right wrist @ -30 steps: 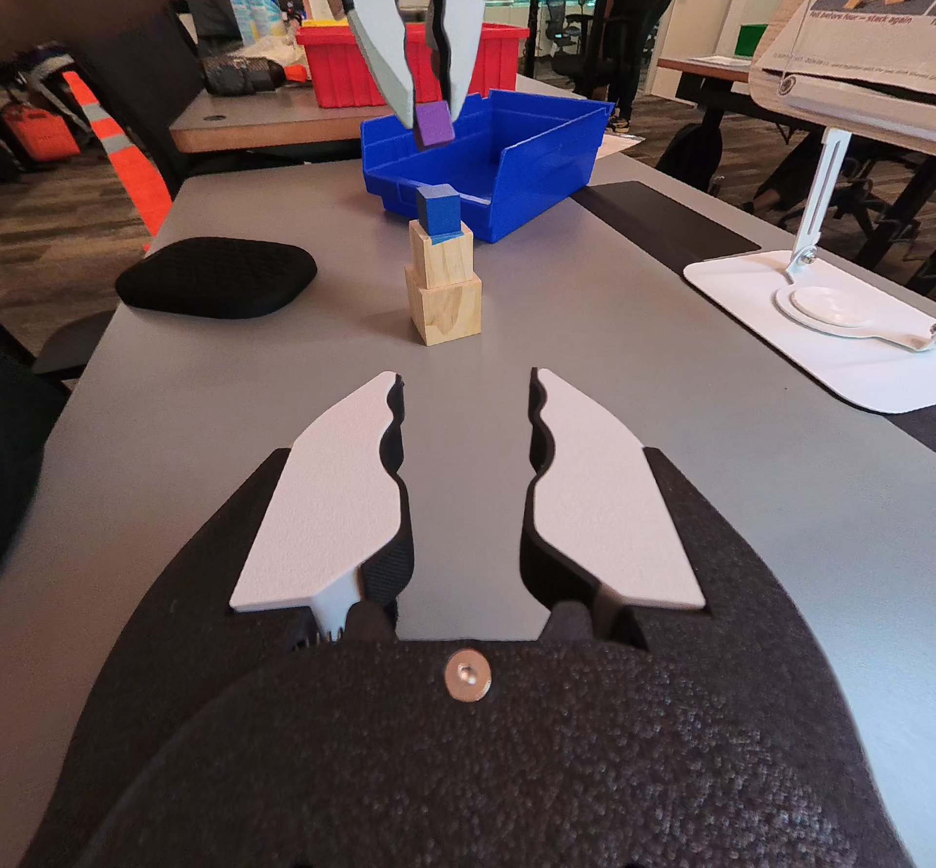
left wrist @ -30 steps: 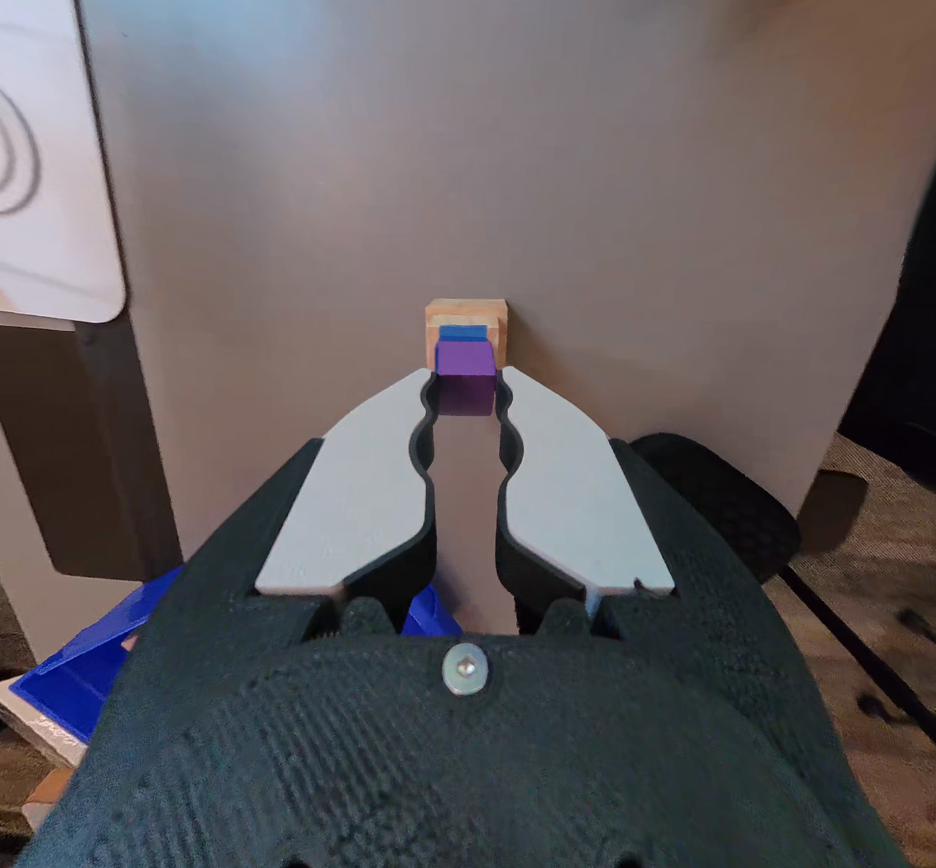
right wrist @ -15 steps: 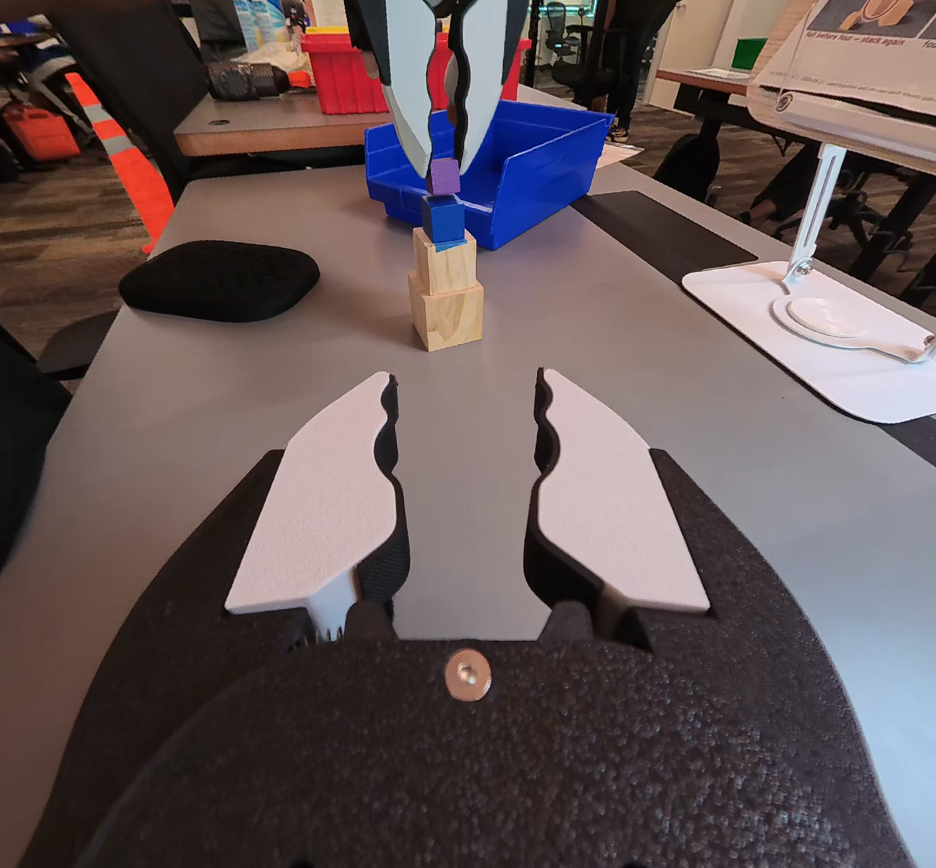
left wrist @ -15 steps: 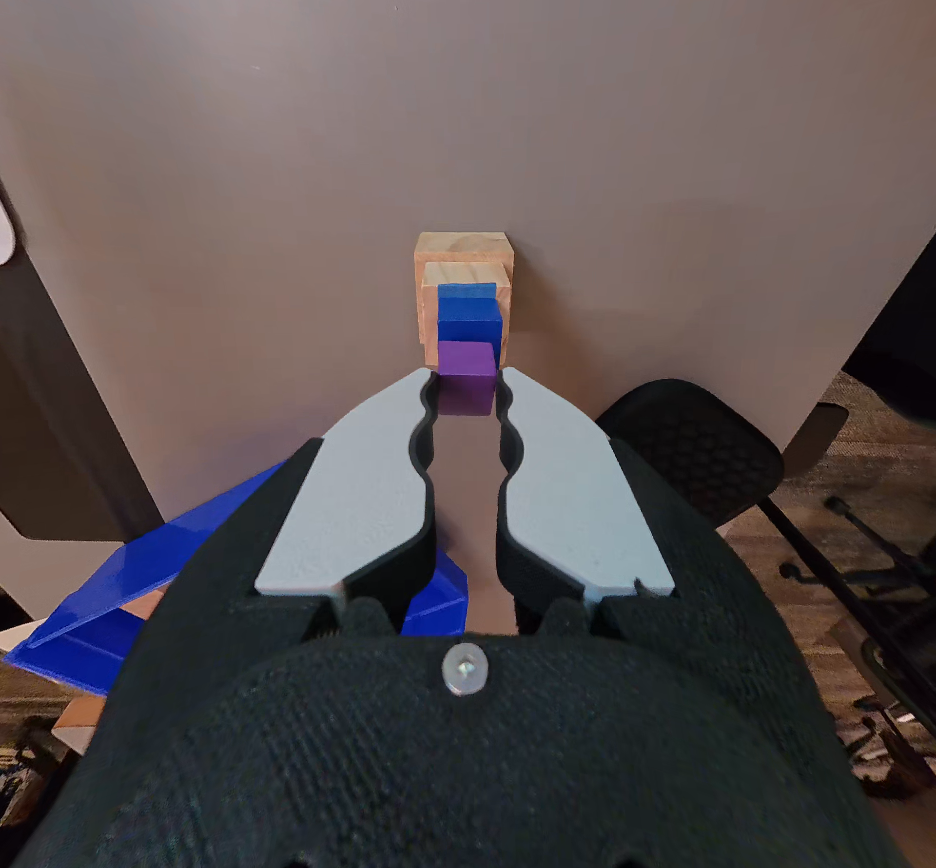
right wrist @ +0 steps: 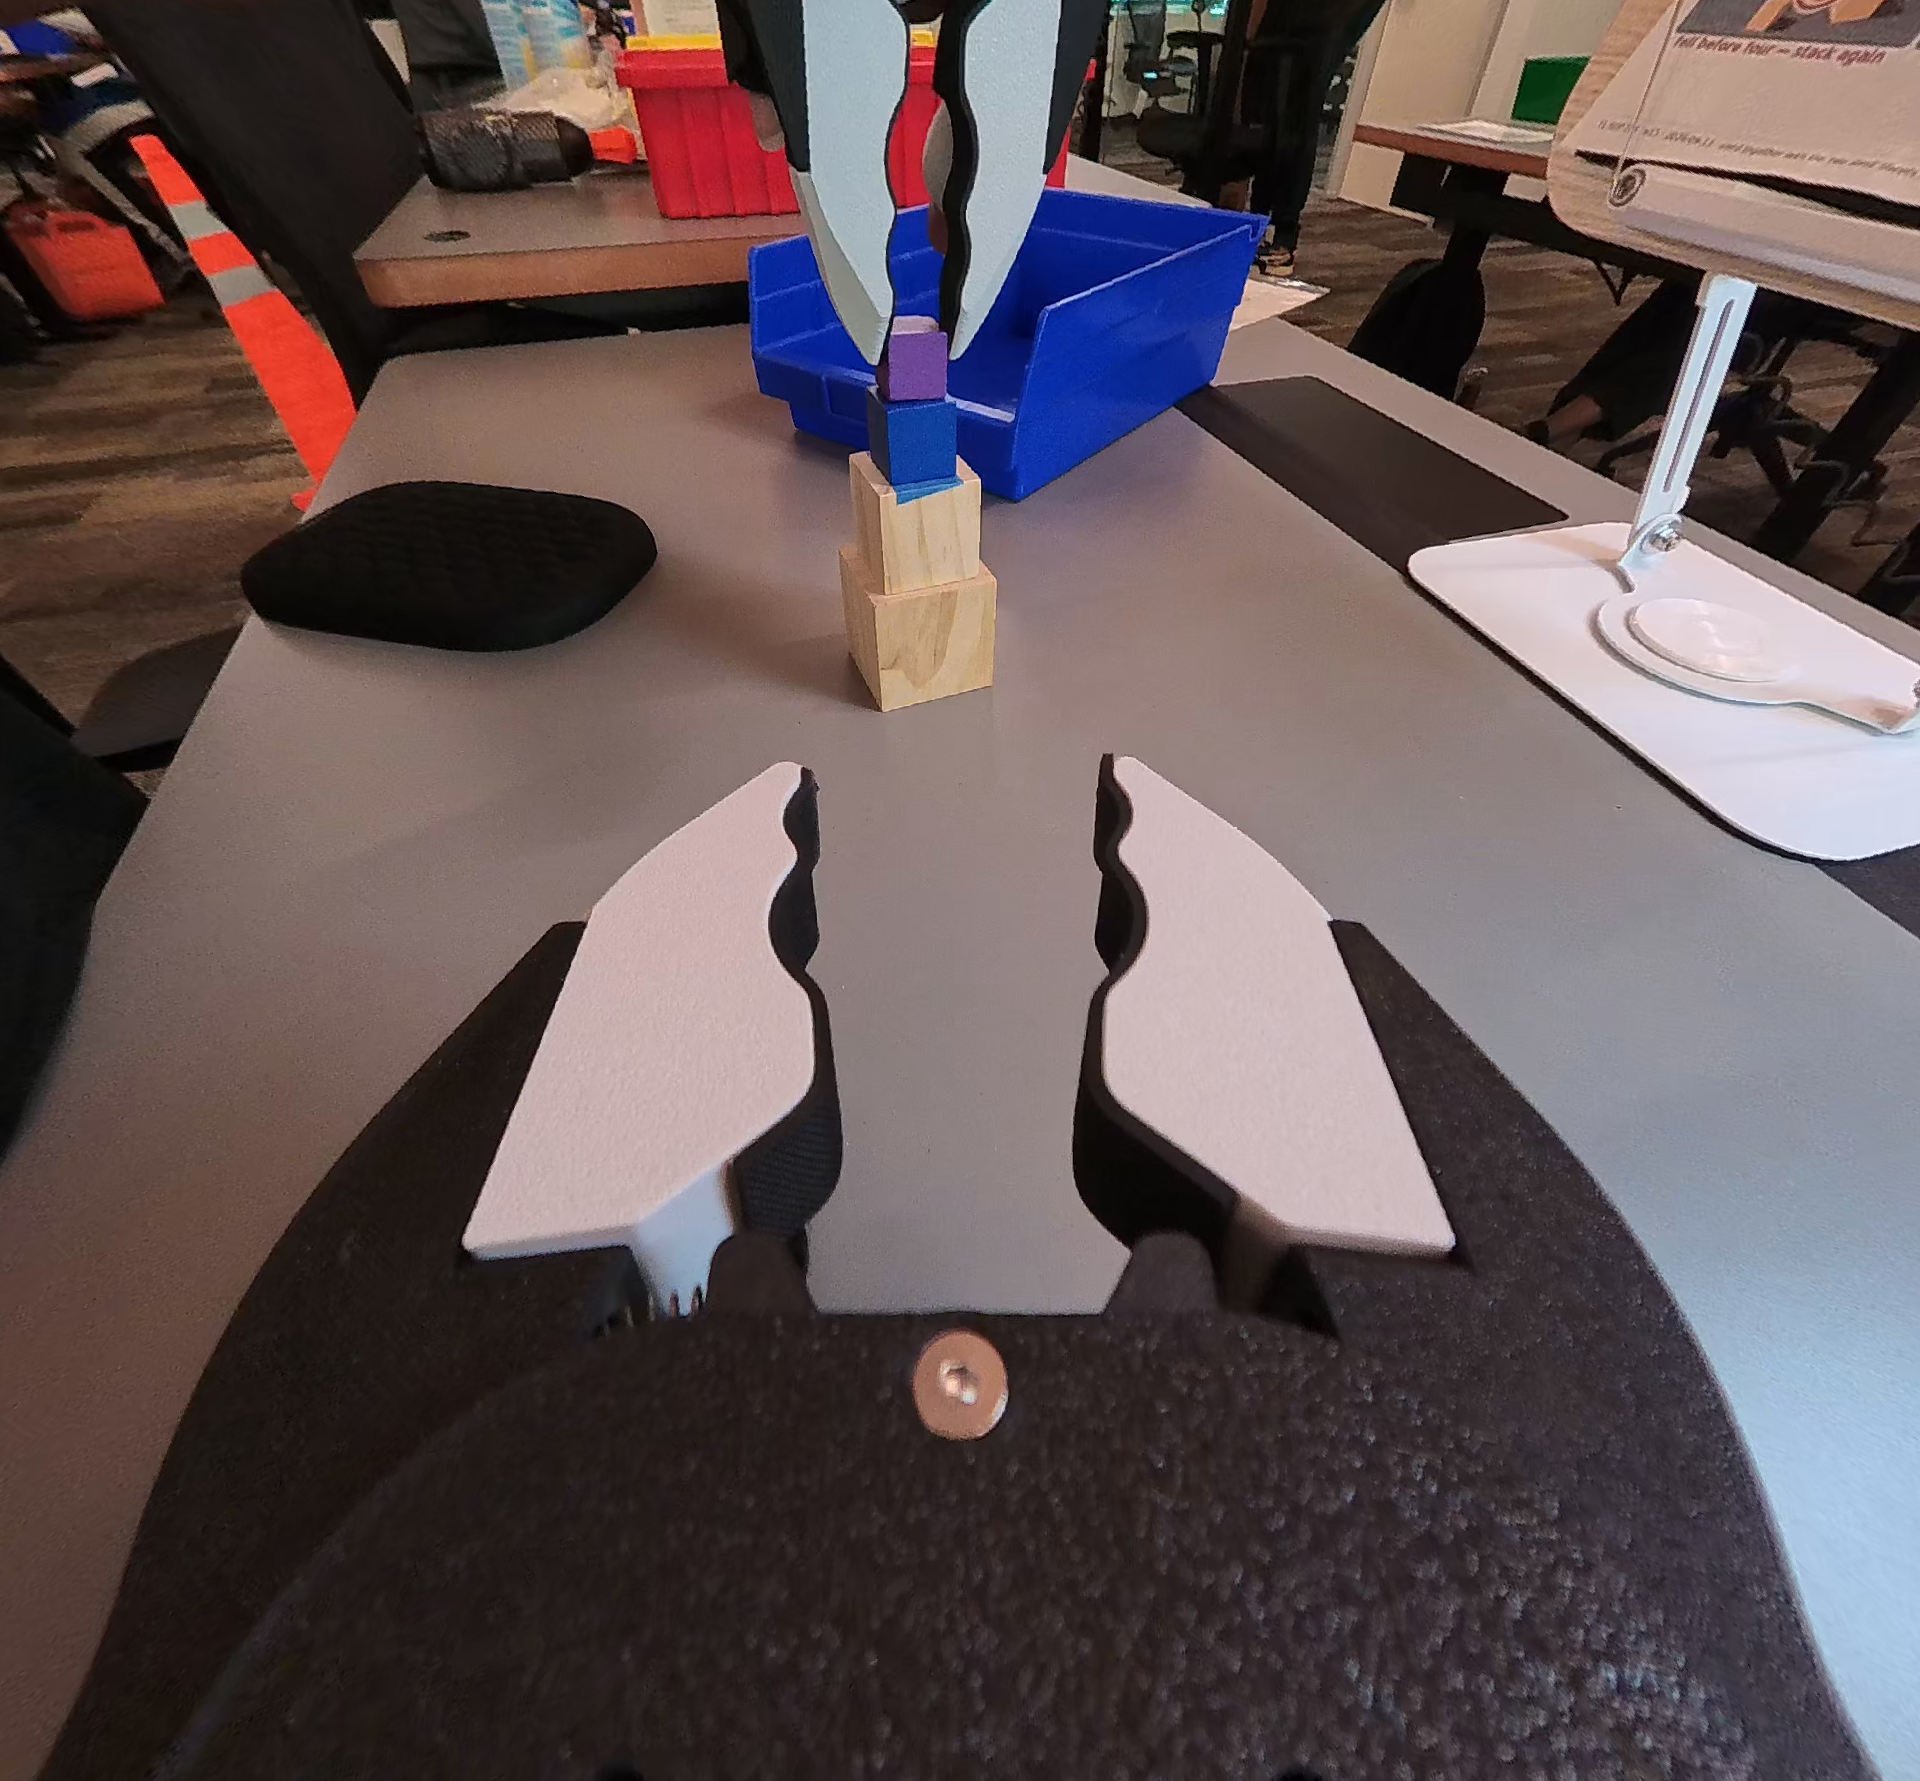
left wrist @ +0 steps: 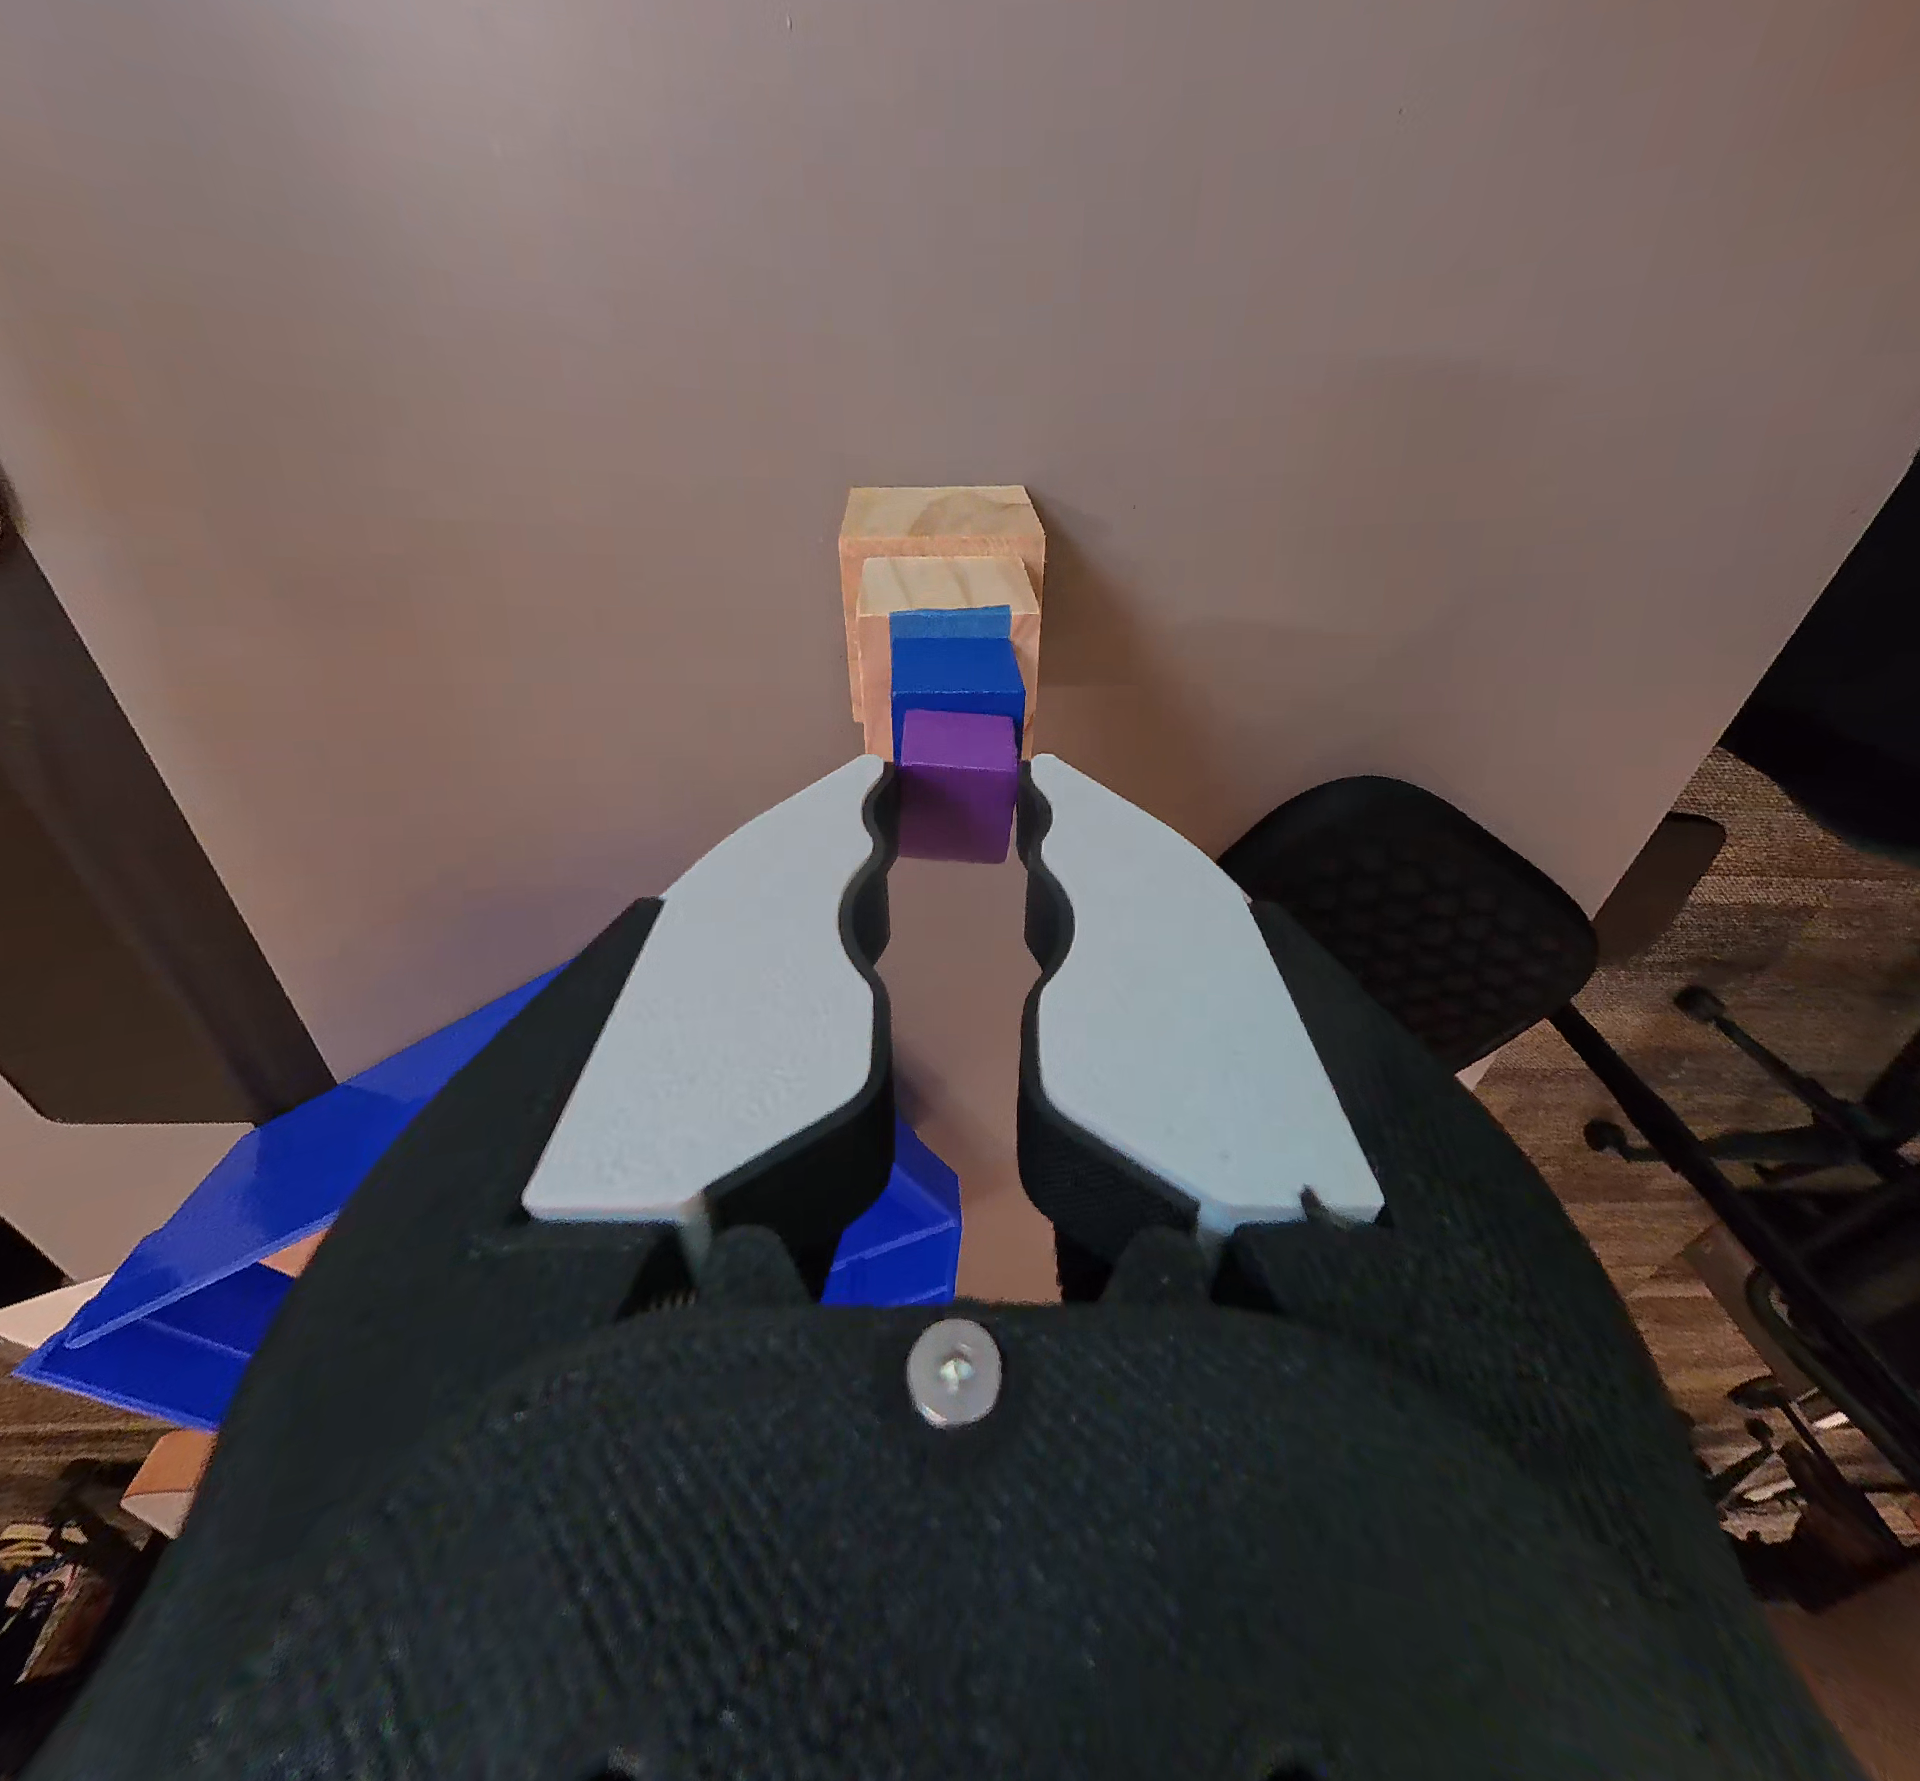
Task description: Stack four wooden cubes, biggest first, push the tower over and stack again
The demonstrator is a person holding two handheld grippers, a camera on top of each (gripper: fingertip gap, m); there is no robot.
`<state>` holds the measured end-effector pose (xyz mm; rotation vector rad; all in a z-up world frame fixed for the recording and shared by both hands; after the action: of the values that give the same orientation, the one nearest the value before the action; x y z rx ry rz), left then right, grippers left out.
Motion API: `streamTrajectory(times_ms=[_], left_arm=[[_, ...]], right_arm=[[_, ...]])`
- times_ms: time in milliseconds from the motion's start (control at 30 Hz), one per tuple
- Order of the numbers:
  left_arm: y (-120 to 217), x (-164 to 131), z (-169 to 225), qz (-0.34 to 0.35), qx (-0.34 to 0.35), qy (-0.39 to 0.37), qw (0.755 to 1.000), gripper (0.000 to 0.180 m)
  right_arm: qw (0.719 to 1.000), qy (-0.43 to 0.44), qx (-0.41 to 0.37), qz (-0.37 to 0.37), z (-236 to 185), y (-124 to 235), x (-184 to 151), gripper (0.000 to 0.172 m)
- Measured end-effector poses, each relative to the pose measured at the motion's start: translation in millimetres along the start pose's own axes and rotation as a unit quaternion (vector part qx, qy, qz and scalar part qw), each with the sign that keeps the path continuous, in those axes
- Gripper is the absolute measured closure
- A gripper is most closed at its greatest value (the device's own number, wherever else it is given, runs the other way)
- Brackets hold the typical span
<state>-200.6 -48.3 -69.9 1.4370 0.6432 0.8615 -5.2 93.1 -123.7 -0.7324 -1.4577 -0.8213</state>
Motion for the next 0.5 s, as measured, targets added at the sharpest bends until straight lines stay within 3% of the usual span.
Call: streamTrajectory(times_ms=[500], left_arm=[[0.1,1.3,0.8,0.014,-0.006,0.004,1.0,0.158]], right_arm=[[1.0,-0.001,0.001,-0.004,0.0,-1.3,-2.4,0.121]])
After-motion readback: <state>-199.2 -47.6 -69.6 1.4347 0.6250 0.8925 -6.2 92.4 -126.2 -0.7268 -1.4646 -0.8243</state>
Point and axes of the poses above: each gripper's, where its closed fingertips meet, y back along the fingers, x out of its top, z = x × y across the jaws, the point moved 6 cm from there along y, back along the fingers, and after that the axes turned 9 degrees about z, right-handed, at the moved point
